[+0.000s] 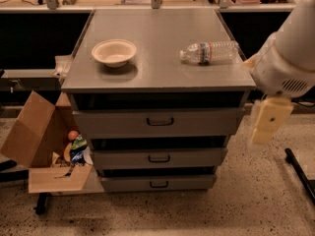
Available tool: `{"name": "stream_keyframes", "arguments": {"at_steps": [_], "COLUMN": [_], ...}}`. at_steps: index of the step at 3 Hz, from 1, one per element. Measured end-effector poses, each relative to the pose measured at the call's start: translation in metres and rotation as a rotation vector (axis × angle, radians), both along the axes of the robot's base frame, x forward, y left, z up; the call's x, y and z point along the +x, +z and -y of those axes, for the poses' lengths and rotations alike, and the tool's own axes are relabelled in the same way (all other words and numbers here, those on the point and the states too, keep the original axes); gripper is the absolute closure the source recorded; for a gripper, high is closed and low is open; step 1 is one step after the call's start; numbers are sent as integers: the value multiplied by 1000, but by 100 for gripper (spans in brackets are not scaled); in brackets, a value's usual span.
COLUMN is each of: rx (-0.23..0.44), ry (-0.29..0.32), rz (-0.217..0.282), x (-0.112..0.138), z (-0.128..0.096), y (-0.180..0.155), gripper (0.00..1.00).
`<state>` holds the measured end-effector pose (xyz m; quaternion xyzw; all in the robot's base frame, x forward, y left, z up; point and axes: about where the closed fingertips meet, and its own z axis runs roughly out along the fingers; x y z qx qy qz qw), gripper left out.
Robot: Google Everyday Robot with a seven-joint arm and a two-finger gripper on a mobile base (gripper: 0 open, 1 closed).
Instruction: Open bottom drawer
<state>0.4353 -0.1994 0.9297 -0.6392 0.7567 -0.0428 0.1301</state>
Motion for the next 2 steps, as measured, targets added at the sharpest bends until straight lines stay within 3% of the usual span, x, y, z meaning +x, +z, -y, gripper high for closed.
{"name": "stream_keyframes", "arguments": {"at_steps": [1, 2], "rx": [19, 99], "ry": [93, 137], "rz": [-67, -147], "x": [-9, -22], "z": [-26, -46], "y": [-68, -142], "gripper": [0, 0]}}
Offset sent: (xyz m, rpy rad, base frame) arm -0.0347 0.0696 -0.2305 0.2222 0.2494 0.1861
